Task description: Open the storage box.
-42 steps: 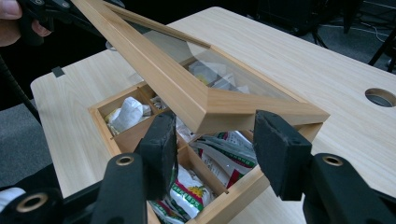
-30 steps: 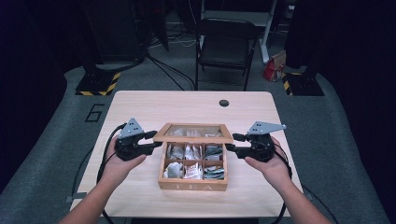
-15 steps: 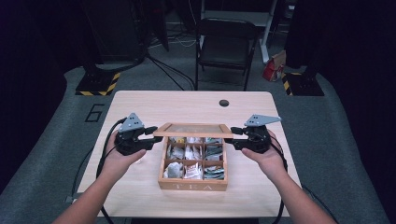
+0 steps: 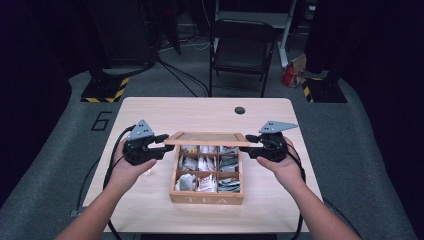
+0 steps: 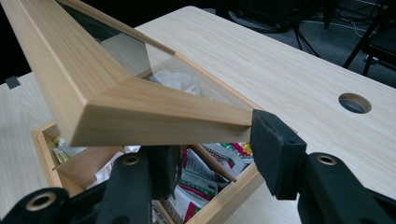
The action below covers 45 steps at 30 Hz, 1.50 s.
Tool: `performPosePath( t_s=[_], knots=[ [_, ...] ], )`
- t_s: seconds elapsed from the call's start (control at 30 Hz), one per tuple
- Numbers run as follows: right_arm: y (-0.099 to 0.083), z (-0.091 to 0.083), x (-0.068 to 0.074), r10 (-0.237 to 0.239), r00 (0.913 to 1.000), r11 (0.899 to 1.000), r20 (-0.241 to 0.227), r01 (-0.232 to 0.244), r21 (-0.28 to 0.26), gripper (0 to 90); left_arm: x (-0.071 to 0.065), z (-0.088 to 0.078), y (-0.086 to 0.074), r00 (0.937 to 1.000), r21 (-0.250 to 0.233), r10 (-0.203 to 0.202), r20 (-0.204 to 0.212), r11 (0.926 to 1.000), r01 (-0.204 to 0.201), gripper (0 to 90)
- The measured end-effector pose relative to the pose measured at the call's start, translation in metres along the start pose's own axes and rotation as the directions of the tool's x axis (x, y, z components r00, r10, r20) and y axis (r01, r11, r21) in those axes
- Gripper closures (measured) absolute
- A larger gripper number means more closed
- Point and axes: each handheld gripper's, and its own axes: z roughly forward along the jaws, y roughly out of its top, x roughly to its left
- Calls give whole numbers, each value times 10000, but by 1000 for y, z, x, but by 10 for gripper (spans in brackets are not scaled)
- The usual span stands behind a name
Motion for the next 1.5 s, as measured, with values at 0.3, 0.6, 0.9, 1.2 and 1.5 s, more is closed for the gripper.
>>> performPosePath(
  t_s=[0.3, 0.6, 0.9, 1.2, 1.5],
  knots=[
    [2, 0, -2, 135, 9999, 9999, -60, -135, 61, 529, 9, 14, -7, 9996, 98, -200, -189, 9997, 201, 548],
    [7, 1, -7, 423, 9989, 9991, -197, -423, -9, 529, 17, 32, -9, 9971, 79, -579, -485, 9983, 584, 543],
    [10, 1, -11, 517, 9982, 9986, -310, -519, -65, 528, 21, 43, -5, 9961, 52, -591, -649, 9982, 595, 566],
    [13, 3, -15, 672, 9972, 9975, -330, -678, -174, 522, 23, 45, 1, 9957, 201, -481, -792, 9986, 499, 582],
    [10, 14, -24, 777, 9969, 9969, -150, -778, -82, 521, 28, 47, 5, 9949, 152, -652, -765, 9977, 666, 586]
  ],
)
